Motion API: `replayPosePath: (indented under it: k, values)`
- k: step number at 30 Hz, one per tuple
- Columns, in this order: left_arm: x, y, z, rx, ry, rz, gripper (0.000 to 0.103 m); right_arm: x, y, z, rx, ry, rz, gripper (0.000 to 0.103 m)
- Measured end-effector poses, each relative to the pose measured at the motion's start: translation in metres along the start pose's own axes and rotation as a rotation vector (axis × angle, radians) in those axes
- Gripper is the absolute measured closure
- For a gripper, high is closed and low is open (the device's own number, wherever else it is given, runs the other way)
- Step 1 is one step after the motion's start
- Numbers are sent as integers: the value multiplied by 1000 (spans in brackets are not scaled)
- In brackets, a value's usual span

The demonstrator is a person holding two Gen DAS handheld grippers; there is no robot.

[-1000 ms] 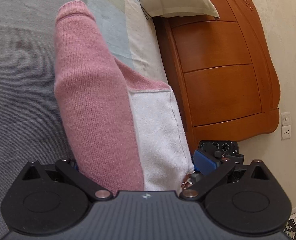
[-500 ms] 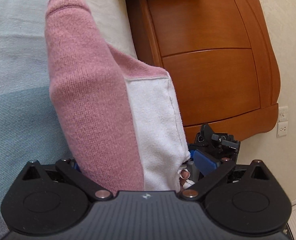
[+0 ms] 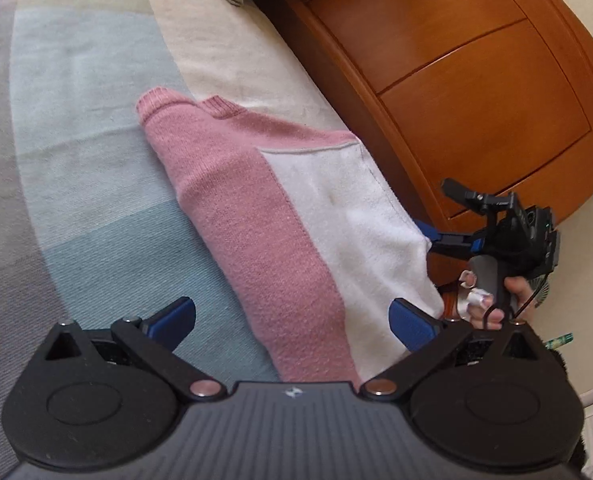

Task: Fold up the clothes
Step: 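Lift the gripped edge with the right gripper and fold it over the sweater, then open the right gripper and release the folded sweater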

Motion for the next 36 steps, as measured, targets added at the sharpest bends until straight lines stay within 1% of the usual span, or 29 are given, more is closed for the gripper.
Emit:
replayPosePath:
  k: [2, 3, 5, 6, 7, 9, 10, 12, 13, 14, 15, 16, 19, 21, 22, 24, 25, 26, 27, 28, 29, 30, 33, 36]
  values:
    - [2, -1, -14, 72, 27, 88, 1, 5, -21, -15, 49, 42, -15, 0]
    - [2, -1, -19, 100, 37, 121, 1, 6, -41, -22, 109, 47, -42, 0]
    - [9, 2, -17, 139, 48, 168, 1, -3, -71, -28, 188, 39, -97, 0]
    - [6, 4, -13, 148, 47, 184, 1, -8, -86, -28, 224, 31, -124, 0]
    - [2, 6, -10, 150, 43, 196, 1, -17, -88, -25, 212, 16, -141, 0]
    - [-9, 8, -18, 162, 39, 214, 1, -34, -92, -17, 188, -12, -175, 0]
    - [-13, 8, -23, 177, 41, 229, 1, -41, -83, -12, 143, -24, -183, 0]
    - [-20, 7, -33, 223, 51, 276, 1, -51, -52, -1, 17, -52, -186, 0]
    - [-23, 7, -39, 247, 60, 302, 1, -53, -39, 0, -30, -52, -176, 5]
    - [-24, 6, -46, 273, 72, 332, 1, -52, -32, -6, -34, -23, -141, 8]
    - [-26, 6, -53, 291, 84, 353, 1, -51, -35, -12, -16, 8, -105, 7]
    - [-27, 5, -58, 302, 96, 366, 1, -50, -41, -20, -8, 33, -95, 1]
    - [-32, 5, -71, 299, 114, 364, 1, -62, -73, -36, 35, 66, -156, 0]
    - [-35, 5, -75, 297, 111, 356, 1, -81, -90, -39, 54, 42, -203, 0]
    - [-38, 4, -78, 297, 109, 352, 1, -90, -93, -39, 45, 28, -234, 0]
    - [-43, 1, -85, 312, 110, 353, 1, -108, -85, -39, -34, -1, -292, 0]
    - [-46, -1, -89, 328, 113, 359, 1, -112, -74, -39, -96, -8, -302, 0]
    - [-48, -4, -92, 344, 116, 365, 1, -113, -59, -43, -188, 10, -308, 0]
    - [-50, -6, -96, 365, 120, 377, 1, -114, -45, -48, -276, 28, -313, 2]
    - [-51, -8, -99, 387, 126, 396, 1, -113, -44, -56, -283, 59, -305, 5]
    - [-51, -8, -100, 404, 133, 414, 1, -114, -51, -63, -266, 94, -294, 4]
    - [-52, -9, -102, 421, 141, 432, 1, -115, -58, -69, -249, 128, -284, 0]
    - [-53, -9, -108, 465, 161, 478, 1, -138, -97, -60, -186, 112, -384, 0]
    - [-54, -8, -115, 457, 171, 457, 1, -162, -135, -51, -124, 97, -483, 0]
Point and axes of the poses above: each gripper's, at about its wrist camera, not at the fingertips, and z roughly the way its jaws point, y to its right, x to its top, the point moved 10 cm from there along z, roughly the way its jaws point, and after that the axes turned 11 degrees about y, right-handed, at the moved point
